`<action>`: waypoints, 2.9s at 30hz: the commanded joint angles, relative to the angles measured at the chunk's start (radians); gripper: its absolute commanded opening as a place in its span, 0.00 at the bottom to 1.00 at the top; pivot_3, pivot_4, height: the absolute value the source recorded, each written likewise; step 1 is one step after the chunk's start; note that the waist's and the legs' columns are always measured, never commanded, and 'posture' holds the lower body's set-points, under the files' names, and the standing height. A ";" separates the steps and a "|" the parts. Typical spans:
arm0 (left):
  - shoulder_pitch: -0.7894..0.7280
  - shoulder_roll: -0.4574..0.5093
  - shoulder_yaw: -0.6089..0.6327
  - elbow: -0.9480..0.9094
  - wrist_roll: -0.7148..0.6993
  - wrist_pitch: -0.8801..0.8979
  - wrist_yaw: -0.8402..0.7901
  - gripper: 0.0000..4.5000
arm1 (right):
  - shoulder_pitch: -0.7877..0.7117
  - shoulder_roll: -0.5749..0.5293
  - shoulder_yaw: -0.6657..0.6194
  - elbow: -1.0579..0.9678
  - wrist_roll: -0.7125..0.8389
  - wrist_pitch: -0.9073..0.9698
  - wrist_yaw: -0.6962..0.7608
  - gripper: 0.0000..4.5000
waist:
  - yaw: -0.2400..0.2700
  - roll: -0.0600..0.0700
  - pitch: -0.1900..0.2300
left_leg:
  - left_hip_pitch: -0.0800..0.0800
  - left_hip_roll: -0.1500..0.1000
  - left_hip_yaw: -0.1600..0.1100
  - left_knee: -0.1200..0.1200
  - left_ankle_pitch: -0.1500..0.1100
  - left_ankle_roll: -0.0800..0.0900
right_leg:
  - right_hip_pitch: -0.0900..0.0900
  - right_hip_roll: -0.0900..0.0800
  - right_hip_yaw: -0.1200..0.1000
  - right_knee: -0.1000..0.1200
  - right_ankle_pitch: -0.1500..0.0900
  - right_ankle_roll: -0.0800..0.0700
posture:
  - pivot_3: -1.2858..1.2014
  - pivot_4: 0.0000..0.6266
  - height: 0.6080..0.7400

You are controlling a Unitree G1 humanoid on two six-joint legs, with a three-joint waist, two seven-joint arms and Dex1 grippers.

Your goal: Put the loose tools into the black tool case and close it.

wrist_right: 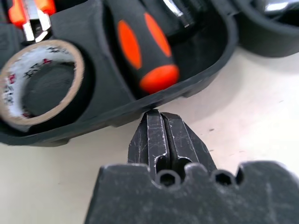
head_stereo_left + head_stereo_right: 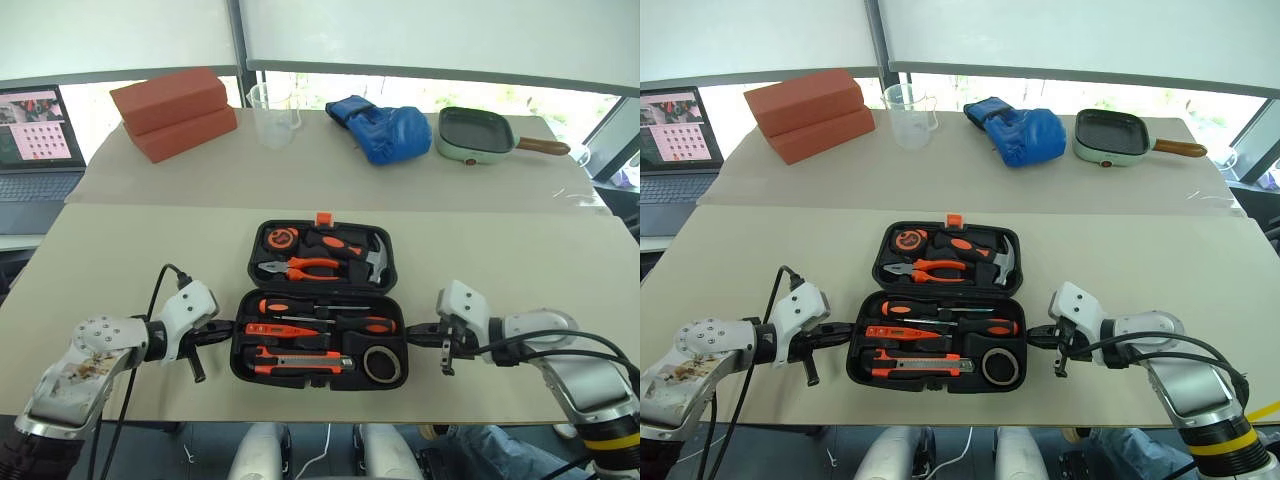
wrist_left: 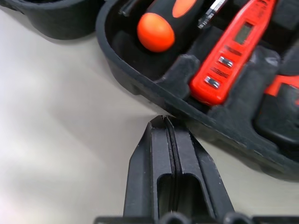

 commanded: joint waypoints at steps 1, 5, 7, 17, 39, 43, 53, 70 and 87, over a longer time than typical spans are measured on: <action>0.017 0.037 0.042 0.040 -0.026 0.046 -0.011 0.01 | 0.007 -0.034 -0.076 -0.033 0.040 0.016 -0.006 0.00 | 0.000 0.000 0.000 | 0.000 0.000 0.000 0.000 0.000 0.000 | 0.000 0.000 0.000 0.000 0.000 0.000 | 0.52 0.24 0.99; -0.089 0.028 0.097 0.121 -0.109 0.178 0.024 0.28 | -0.016 -0.069 -0.142 -0.003 0.096 0.084 0.001 0.19 | 0.004 0.000 0.000 | 0.001 0.000 0.000 0.001 0.000 0.000 | 0.000 0.000 0.000 0.002 0.000 0.000 | 0.52 0.24 0.99; -0.179 0.017 0.115 0.175 -0.157 0.262 0.039 0.42 | -0.054 -0.077 -0.177 0.030 0.139 0.138 0.002 0.32 | 0.007 -0.001 0.000 | 0.001 0.000 0.000 0.002 0.001 -0.001 | 0.000 0.000 0.000 0.004 0.000 0.000 | 0.52 0.24 0.99; -0.726 -0.142 0.047 0.543 -0.212 0.582 0.163 1.00 | -0.465 0.073 -0.126 0.343 0.174 0.368 -0.151 0.98 | 0.006 -0.002 0.001 | 0.000 -0.003 -0.001 0.004 0.003 -0.002 | -0.001 0.001 0.000 0.009 0.001 0.000 | 0.52 0.24 0.99; -0.823 -0.240 -0.067 0.697 -0.120 0.469 0.186 0.21 | -0.588 0.227 -0.020 0.505 0.101 0.402 -0.252 0.23 | 0.001 -0.002 0.001 | -0.006 -0.003 -0.002 0.003 0.003 -0.003 | -0.004 0.001 -0.002 0.011 0.001 0.000 | 0.52 0.24 0.99; -0.807 -0.244 -0.062 0.669 -0.131 0.484 0.187 0.00 | -0.583 0.236 -0.036 0.465 0.118 0.419 -0.261 0.01 | -0.003 -0.002 0.001 | -0.002 -0.003 -0.002 0.003 0.003 -0.003 | -0.002 0.001 -0.001 0.009 0.001 0.000 | 0.52 0.24 0.99; -0.695 -0.246 0.019 0.428 -0.240 0.581 0.190 0.00 | -0.554 0.265 -0.141 0.314 0.203 0.490 -0.304 0.01 | 0.000 -0.002 0.001 | -0.006 -0.002 -0.002 0.002 0.004 -0.004 | -0.007 0.001 0.000 0.014 0.002 -0.001 | 0.52 0.24 0.99; -0.680 -0.237 -0.033 0.462 -0.200 0.515 0.222 0.00 | -0.403 0.090 -0.263 0.104 0.328 0.811 -0.352 0.62 | 0.005 -0.002 0.001 | -0.006 -0.003 -0.003 0.002 0.003 -0.003 | -0.004 0.000 -0.002 0.009 0.002 0.000 | 0.52 0.24 0.99; -0.691 -0.236 -0.043 0.479 -0.200 0.496 0.207 0.00 | -0.393 0.220 -0.270 0.117 0.360 0.861 -0.448 0.17 | 0.003 -0.002 0.001 | -0.005 -0.004 -0.004 0.003 0.004 -0.003 | -0.004 0.000 -0.002 0.008 0.002 0.000 | 0.52 0.24 0.99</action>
